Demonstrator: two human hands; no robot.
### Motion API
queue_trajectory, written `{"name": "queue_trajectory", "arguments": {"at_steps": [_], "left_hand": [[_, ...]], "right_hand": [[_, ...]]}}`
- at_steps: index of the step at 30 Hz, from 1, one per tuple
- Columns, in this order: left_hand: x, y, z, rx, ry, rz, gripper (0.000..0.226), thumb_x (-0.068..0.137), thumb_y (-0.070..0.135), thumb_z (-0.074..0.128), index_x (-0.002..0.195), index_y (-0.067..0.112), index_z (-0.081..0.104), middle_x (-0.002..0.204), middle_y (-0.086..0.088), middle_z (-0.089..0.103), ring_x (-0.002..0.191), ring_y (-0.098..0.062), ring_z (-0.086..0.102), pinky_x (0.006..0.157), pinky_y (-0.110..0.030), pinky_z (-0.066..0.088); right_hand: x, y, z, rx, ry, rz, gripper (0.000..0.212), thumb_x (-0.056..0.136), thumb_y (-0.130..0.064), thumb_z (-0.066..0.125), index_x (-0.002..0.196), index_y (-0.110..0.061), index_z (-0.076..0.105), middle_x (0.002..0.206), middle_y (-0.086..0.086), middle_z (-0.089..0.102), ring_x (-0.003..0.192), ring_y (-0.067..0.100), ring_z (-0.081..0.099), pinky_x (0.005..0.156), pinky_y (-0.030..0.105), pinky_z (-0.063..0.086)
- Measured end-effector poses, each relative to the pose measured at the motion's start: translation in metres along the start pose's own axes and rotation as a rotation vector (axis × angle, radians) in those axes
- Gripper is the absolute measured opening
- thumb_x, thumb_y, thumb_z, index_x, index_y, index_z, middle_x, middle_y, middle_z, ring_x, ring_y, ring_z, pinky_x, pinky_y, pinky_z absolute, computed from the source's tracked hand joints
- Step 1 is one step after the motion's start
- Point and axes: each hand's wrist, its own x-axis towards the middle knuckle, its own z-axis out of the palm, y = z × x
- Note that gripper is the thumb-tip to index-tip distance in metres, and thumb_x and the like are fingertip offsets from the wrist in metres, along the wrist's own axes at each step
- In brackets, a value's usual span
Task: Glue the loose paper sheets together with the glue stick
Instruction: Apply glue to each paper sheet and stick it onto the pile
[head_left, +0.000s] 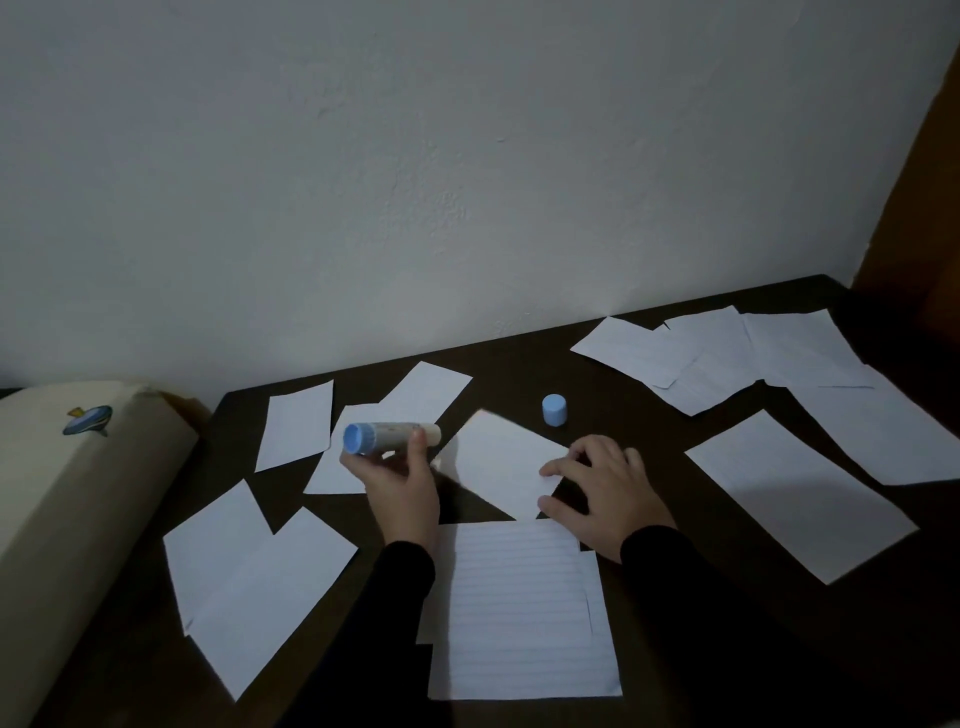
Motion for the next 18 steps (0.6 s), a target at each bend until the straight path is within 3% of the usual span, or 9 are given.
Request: {"name": "queue_trajectory", "arguments": {"at_steps": [2,8,12,15,18], "left_hand": [[-0.0012,-0.009,-0.0082,0.016,-0.033,0.006,0.063,0.09,0.022,0.066,0.137,0.024,0.023,0.129,-0.003,0.047,0.115,-0.02,0.056,0.094,-0.029,0.048],[-0.0028,-0.0104,-0.0128,0.001,0.015,0.002,0.058,0.092,0.021,0.064,0.135,0.022,0.025,0.122,0.003,0.042,0.109,-0.01,0.047,0.086,-0.021,0.045],[-0.0054,-0.0132,-0.0128,0.012,-0.033,0.032,0.059,0.091,0.022,0.065,0.136,0.022,0.026,0.122,0.004,0.043,0.111,-0.011,0.048,0.086,-0.021,0.045],[-0.0057,-0.0135,-0.0123,0.029,-0.017,0.03,0.059,0.092,0.021,0.064,0.137,0.02,0.026,0.119,0.006,0.042,0.108,-0.008,0.046,0.087,-0.021,0.044],[-0.0054,-0.0138,-0.0117,0.036,-0.019,0.034,0.057,0.092,0.022,0.064,0.136,0.021,0.027,0.118,0.006,0.042,0.106,-0.007,0.046,0.087,-0.022,0.044]], "right_hand": [[0.0003,-0.0003,0.0003,-0.014,0.009,-0.001,0.042,0.091,-0.056,0.045,0.128,-0.038,0.051,0.117,-0.009,0.038,0.119,0.008,0.031,0.104,0.034,0.025],[0.0055,0.0005,0.0044,-0.06,-0.049,0.042,0.046,0.097,-0.047,0.037,0.14,-0.032,0.042,0.148,-0.015,0.033,0.14,0.009,0.018,0.112,0.04,0.012],[0.006,0.0032,0.0061,-0.117,-0.038,0.026,0.052,0.095,-0.056,0.033,0.141,-0.032,0.044,0.136,-0.012,0.039,0.131,0.008,0.026,0.107,0.036,0.019],[0.0016,0.0034,0.0069,-0.104,-0.008,0.0,0.068,0.087,-0.065,0.016,0.141,-0.034,0.043,0.12,-0.012,0.04,0.119,0.006,0.03,0.098,0.03,0.023],[0.0024,0.0041,0.0078,-0.088,0.025,0.023,0.059,0.091,-0.057,0.018,0.14,-0.034,0.041,0.131,-0.013,0.04,0.126,0.006,0.029,0.103,0.031,0.022]]}}
